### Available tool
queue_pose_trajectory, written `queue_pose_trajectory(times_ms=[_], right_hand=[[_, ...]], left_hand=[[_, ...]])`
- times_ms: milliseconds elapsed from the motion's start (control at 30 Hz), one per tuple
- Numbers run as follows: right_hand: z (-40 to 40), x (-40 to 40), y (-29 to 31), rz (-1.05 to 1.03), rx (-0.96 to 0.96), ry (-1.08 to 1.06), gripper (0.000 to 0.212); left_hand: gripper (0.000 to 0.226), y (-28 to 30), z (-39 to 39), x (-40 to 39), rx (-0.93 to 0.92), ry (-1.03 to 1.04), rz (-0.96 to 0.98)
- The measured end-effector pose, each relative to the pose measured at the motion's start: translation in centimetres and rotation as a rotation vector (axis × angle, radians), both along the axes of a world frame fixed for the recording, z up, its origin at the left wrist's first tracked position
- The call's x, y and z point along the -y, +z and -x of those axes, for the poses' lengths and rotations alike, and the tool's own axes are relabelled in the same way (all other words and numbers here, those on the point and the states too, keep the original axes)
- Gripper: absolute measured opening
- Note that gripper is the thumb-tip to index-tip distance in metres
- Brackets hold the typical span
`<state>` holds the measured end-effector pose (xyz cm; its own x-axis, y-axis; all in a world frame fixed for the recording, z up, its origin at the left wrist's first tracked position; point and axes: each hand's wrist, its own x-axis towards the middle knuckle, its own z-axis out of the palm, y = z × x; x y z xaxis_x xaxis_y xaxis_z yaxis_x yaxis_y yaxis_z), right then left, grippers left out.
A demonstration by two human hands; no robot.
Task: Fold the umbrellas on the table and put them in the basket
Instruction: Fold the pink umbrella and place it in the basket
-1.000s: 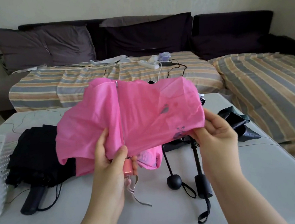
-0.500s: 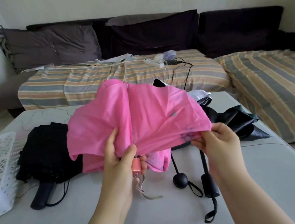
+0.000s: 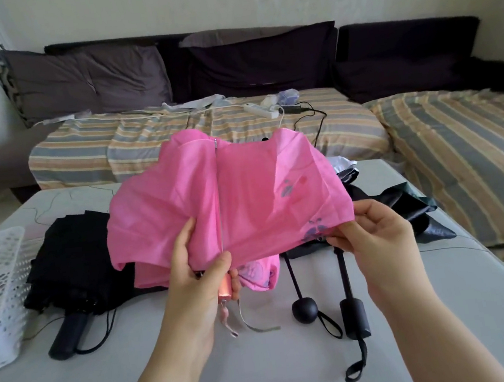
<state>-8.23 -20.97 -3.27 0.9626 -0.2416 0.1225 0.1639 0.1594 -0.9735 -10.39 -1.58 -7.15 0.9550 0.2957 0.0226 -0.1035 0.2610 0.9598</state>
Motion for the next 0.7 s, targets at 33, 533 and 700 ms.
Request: queue_pose_trajectory(times_ms=[33,533,700], right_hand=[[0.0,-0.3,-0.1,-0.060,0.032,0.002,0.011],[-1.5,0.4,-1.1,0.064,-0.119,-0.012,0.017],[-1.0,0.9,-0.5,-0.060,0.179,-0.099,0.027]], left_hand=[[0.063,-0.1,-0.1,0.1,0.011,0.018,-0.001],[0.064,0.1,0.8,0.0,0.032,-0.091,-0.195],[0.065,0.1,0.5,-0.1,0.037,-0.051,-0.102]])
